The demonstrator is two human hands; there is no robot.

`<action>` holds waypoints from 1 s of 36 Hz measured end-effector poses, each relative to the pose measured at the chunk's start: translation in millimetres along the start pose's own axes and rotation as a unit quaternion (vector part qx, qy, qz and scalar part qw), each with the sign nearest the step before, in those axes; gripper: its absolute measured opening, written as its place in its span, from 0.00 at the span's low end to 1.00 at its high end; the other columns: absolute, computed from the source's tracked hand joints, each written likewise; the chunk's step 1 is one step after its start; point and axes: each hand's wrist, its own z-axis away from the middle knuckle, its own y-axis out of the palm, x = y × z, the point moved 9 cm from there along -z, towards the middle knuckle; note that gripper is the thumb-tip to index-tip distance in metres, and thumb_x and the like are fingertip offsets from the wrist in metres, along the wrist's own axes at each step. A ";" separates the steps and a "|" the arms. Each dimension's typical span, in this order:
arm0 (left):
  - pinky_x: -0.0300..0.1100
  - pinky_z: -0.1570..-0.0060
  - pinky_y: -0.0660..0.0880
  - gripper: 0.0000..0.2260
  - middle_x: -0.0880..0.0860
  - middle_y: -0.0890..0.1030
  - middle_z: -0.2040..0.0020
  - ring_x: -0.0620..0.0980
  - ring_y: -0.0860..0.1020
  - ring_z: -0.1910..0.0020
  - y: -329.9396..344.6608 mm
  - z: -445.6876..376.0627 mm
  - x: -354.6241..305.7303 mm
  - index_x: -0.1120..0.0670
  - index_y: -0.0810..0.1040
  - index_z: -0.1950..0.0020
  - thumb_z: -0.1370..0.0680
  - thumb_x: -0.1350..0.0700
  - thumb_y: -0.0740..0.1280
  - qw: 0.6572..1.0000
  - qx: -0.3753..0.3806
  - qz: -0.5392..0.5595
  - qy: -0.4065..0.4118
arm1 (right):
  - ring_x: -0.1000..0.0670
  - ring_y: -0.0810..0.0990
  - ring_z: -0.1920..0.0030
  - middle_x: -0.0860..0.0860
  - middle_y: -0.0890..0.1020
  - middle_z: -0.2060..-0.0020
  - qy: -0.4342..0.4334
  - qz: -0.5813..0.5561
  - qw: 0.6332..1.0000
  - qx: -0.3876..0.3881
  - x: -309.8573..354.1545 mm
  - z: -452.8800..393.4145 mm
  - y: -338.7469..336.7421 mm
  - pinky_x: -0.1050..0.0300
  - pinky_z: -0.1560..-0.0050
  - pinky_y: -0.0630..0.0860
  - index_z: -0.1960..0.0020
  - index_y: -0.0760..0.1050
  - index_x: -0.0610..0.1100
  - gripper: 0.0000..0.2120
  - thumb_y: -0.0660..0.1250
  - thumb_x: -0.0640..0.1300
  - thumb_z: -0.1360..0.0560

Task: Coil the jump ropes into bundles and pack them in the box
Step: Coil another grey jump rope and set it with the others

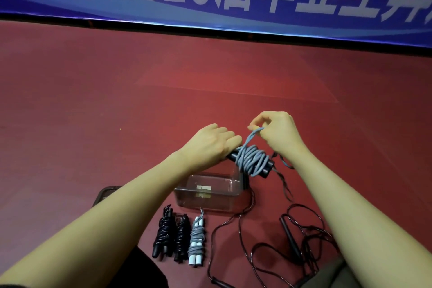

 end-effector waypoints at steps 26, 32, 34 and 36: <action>0.47 0.61 0.66 0.06 0.62 0.79 0.48 0.64 0.77 0.50 52.8 60.4 70.2 0.61 0.69 0.47 0.18 0.59 0.57 0.828 0.219 0.049 -0.514 | 0.44 0.71 0.66 0.46 0.74 0.69 -0.127 0.207 0.949 0.203 47.1 33.6 51.0 0.54 0.67 0.66 0.66 0.73 0.41 0.07 0.63 0.40 0.29; 0.46 0.60 0.66 0.07 0.59 0.79 0.46 0.62 0.78 0.49 63.8 61.2 59.6 0.60 0.70 0.44 0.19 0.60 0.55 0.854 0.304 -0.019 -0.421 | 0.41 0.77 0.61 0.46 0.76 0.66 -0.304 0.358 0.874 0.126 81.4 46.6 49.0 0.57 0.72 0.52 0.64 0.67 0.45 0.08 0.64 0.41 0.29; 0.45 0.61 0.65 0.08 0.57 0.79 0.46 0.60 0.78 0.49 65.3 55.6 52.7 0.59 0.70 0.43 0.19 0.61 0.55 0.867 0.331 -0.041 -0.370 | 0.44 0.75 0.75 0.47 0.75 0.76 -0.384 0.391 0.835 0.048 91.7 51.8 43.6 0.63 0.73 0.49 0.70 0.70 0.44 0.12 0.75 0.38 0.42; 0.44 0.62 0.65 0.08 0.57 0.80 0.47 0.60 0.79 0.50 64.8 49.0 44.3 0.58 0.70 0.43 0.19 0.60 0.55 0.882 0.347 -0.061 -0.311 | 0.46 0.70 0.80 0.49 0.70 0.83 -0.386 0.393 0.835 0.011 92.0 48.5 36.5 0.64 0.72 0.54 0.76 0.68 0.44 0.18 0.77 0.35 0.54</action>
